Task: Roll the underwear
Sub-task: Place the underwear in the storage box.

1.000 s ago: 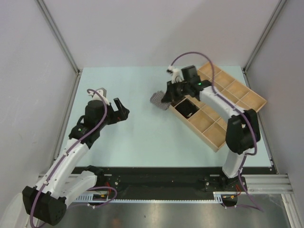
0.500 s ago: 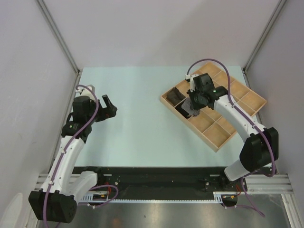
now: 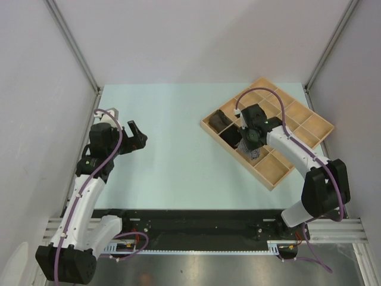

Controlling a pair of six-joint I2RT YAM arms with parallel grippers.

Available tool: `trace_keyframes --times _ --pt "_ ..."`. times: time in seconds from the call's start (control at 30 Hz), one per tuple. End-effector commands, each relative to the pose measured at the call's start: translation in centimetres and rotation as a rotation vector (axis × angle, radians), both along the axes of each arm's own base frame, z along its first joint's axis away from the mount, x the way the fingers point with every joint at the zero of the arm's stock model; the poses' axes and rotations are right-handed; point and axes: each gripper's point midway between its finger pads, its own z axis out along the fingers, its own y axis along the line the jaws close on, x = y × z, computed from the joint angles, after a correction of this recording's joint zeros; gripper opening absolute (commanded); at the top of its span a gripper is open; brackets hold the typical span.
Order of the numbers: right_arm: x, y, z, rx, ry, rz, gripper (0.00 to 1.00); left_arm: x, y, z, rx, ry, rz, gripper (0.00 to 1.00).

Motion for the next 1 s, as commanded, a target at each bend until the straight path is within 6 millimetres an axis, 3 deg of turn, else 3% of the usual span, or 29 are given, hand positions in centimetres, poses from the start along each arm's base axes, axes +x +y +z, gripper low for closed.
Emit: trace_keyframes --times 0.0,0.37,0.67,0.87,0.93,0.97 --pt "0.8 0.2 -0.6 -0.003 -0.027 0.034 0.0 0.0 0.4 0.5 0.018 -0.035 0.001 1.0" --pt "2.8 0.0 -3.9 -0.021 -0.054 0.034 0.0 -0.1 0.5 0.7 0.017 -0.044 0.005 1.0" --pt "1.4 -2.7 -9.3 -0.076 0.098 -0.058 0.0 -0.1 0.2 0.8 0.007 -0.047 -0.008 1.0" --pt "0.9 -2.9 -9.6 -0.075 0.116 -0.097 0.0 -0.1 -0.1 0.6 -0.002 -0.042 -0.018 1.0" --pt "0.9 -3.0 -9.2 -0.073 0.107 -0.109 0.06 -0.1 0.0 0.5 -0.001 -0.039 -0.015 1.0" --pt "1.0 -2.9 -8.9 -0.066 0.101 -0.109 0.23 -0.1 0.0 0.5 -0.001 -0.037 -0.016 1.0"
